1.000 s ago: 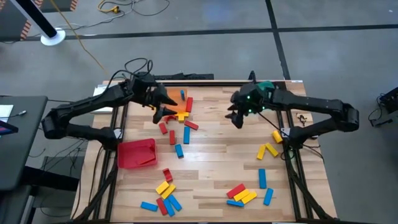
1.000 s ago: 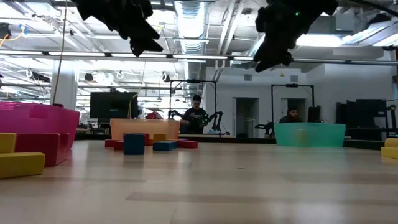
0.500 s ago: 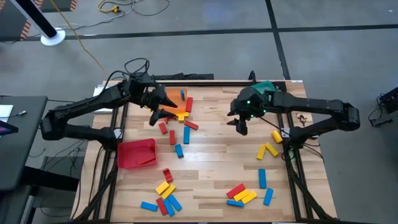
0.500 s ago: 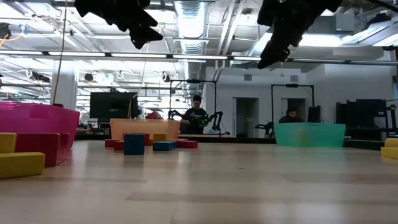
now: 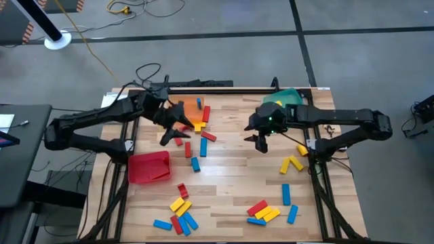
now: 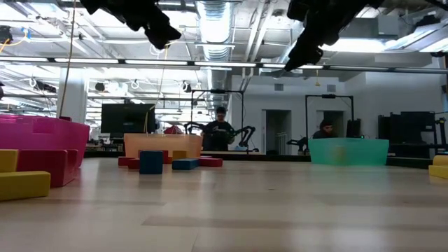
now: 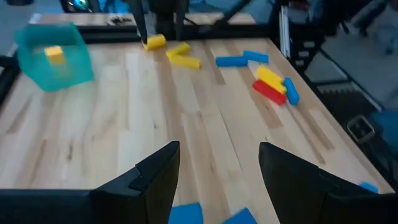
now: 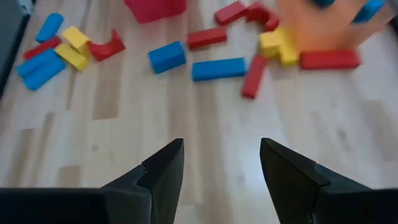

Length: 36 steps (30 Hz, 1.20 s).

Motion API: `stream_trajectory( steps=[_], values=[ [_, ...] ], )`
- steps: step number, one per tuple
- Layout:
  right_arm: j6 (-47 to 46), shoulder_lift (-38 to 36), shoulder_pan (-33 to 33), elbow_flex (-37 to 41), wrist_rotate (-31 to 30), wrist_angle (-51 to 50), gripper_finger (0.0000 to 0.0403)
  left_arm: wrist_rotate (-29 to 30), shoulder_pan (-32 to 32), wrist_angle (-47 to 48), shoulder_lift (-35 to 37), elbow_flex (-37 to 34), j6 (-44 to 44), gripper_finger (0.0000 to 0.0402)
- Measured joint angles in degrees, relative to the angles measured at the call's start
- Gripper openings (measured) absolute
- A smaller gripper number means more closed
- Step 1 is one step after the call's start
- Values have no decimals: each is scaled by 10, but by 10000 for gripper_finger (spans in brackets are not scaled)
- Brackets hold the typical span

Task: Sort blocks
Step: Put the yellow block into the blue bin

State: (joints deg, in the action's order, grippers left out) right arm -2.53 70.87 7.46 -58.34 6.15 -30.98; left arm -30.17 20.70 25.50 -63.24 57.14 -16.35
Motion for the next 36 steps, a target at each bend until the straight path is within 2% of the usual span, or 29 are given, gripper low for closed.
stream_trajectory(
  steps=[3, 9, 14, 18, 21, 27, 36],
  values=[
    [-60, 1, -39, 13, 0, -20, 226, 28, -32, 11, 0, 0, 0, 213],
    [-215, 8, -133, 23, -13, -69, 226, 74, -103, 6, 0, 0, 53, 213],
    [-351, 14, -216, 22, -90, -116, 226, 134, -167, 5, 0, -10, 88, 213],
    [-483, 20, -263, 22, -157, -202, 226, 178, -218, 3, -2, -35, 91, 213],
    [-589, 26, -291, 22, -172, -247, 226, 183, -247, -22, -6, -59, 91, 213],
    [-741, 55, -339, 22, -183, -302, 226, 192, -286, -85, -6, -111, 81, 213],
    [-914, 133, -406, 22, -185, -355, 226, 220, -301, -181, -6, -163, 40, 213]
  ],
)
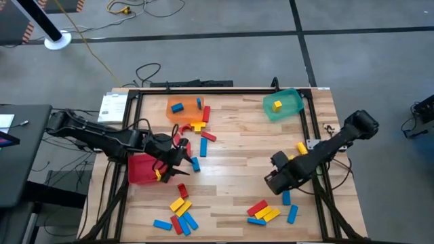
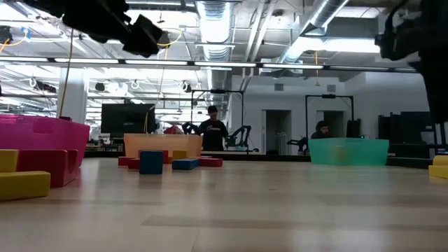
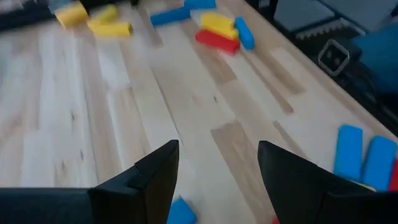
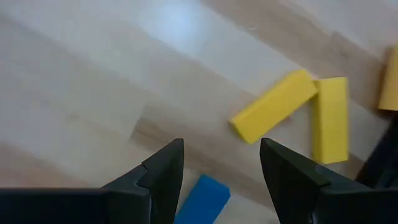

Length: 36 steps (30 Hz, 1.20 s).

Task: Sort blocks
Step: Put the yellow block into the blue bin

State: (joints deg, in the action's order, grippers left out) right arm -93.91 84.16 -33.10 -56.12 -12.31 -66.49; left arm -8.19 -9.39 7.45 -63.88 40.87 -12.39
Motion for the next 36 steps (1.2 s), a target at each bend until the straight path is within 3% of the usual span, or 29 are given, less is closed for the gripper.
stream_trajectory(
  steps=[7, 13, 25, 36],
  values=[
    [-131, 57, -24, 0, -17, -5, 226, 1, 0, -70, 0, -26, -33, 213],
    [-198, 99, -25, 0, -19, -6, 226, 1, 0, -72, 0, -27, -74, 213],
    [-279, 126, -18, 48, -7, 35, 226, 1, 2, -38, 0, -27, -144, 213],
    [-273, 124, -12, 84, -39, 106, 219, 1, 11, -34, 0, -27, -149, 213]
  ],
)
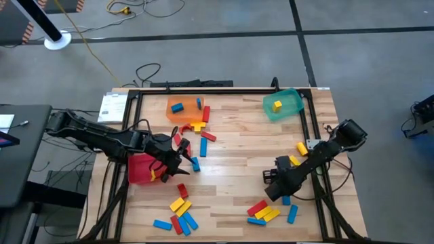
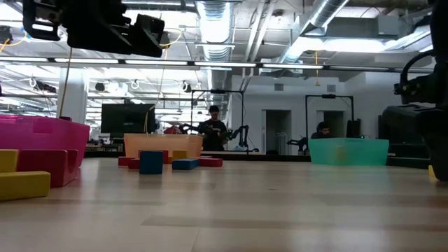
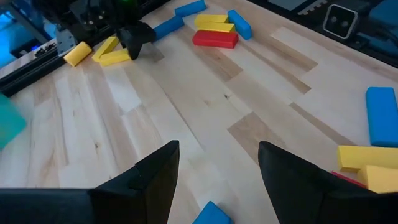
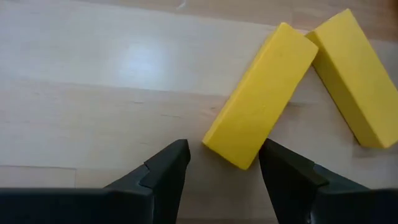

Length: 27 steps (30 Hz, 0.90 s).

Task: Sort blocks
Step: Put the yellow block into the blue bin

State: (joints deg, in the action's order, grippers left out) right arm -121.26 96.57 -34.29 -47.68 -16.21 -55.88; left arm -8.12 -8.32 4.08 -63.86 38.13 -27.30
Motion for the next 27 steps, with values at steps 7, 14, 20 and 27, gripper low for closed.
stream_trajectory(
  steps=[7, 14, 20, 27],
  values=[
    [38, 1, 7, 0, -16, -1, 149, 0, 7, 3, 0, 0, 15, 213],
    [107, 1, 7, 2, -26, 36, 67, 10, 7, 3, 0, 0, 19, 213],
    [226, 2, 10, -13, -48, 81, 43, 19, 7, -1, 0, 0, 31, 213],
    [339, -35, 4, -49, -70, 92, 47, 35, 7, 23, 0, 0, 40, 213]
  ],
)
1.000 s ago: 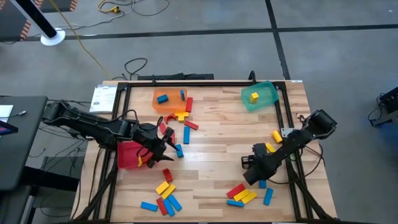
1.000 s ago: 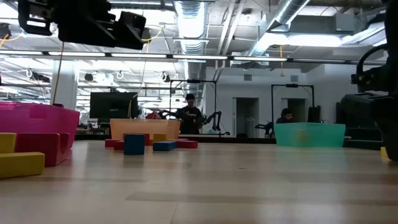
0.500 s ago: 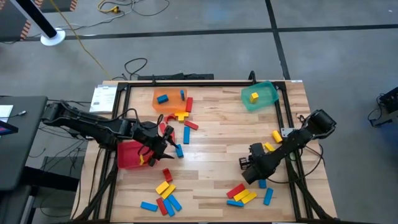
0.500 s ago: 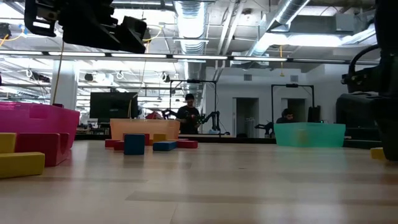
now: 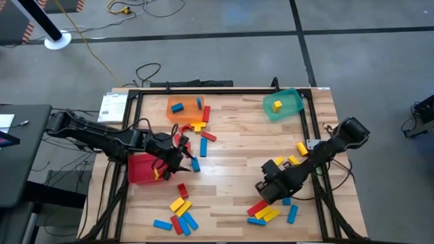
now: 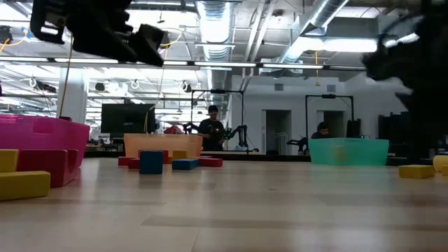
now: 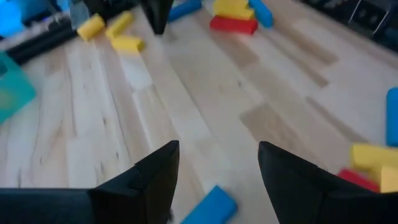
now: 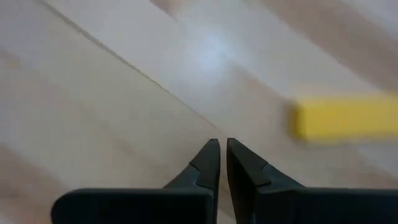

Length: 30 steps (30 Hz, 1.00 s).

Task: Sort blocks
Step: Put the yellow block into the blue bin

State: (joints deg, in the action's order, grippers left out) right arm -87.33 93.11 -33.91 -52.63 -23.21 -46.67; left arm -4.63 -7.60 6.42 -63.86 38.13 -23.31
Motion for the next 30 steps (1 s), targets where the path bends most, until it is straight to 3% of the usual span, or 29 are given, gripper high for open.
stream_trajectory(
  steps=[6, 11, 19, 25, 30],
  values=[
    [109, -29, 19, -4, -27, 69, 48, 6, 14, 72, 0, 0, 4, 213],
    [187, -31, 40, -4, -26, 113, 48, 12, 34, 75, -50, 0, -16, 213],
    [228, -31, 50, -4, -24, 133, 48, 141, 75, 98, -181, 32, -49, 213],
    [242, -31, 48, -4, -29, 133, 59, 124, 78, 96, -199, 75, -75, 213],
    [255, -31, 48, -4, -45, 133, 100, 85, 78, 126, -199, 91, -114, 213]
  ],
)
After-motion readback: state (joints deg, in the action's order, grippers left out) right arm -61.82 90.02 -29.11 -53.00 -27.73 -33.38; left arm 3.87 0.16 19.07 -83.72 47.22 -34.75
